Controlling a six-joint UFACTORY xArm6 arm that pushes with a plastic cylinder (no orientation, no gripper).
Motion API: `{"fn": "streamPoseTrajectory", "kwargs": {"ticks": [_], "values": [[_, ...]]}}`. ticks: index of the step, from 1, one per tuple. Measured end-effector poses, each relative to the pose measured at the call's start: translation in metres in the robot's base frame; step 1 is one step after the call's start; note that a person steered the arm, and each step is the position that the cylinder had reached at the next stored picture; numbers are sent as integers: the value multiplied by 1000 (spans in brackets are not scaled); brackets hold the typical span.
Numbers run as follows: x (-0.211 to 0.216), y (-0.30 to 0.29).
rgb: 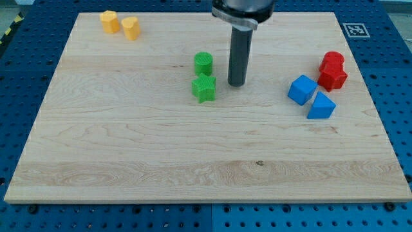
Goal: Slide the blue triangle towards the right side of the board
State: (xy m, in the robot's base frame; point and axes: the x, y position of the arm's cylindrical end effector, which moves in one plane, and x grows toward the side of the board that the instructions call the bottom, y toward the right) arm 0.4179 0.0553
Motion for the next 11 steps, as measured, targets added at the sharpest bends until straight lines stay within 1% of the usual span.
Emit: {"fn": "streamPoseTrajectory", "kwargs": {"ticks": [1,2,3,4,5,6,8,10,11], "values": [[44,19],[95,49],[112,117],[112,163],[108,157],[89,126],[84,126],[64,117],[69,116]]}}
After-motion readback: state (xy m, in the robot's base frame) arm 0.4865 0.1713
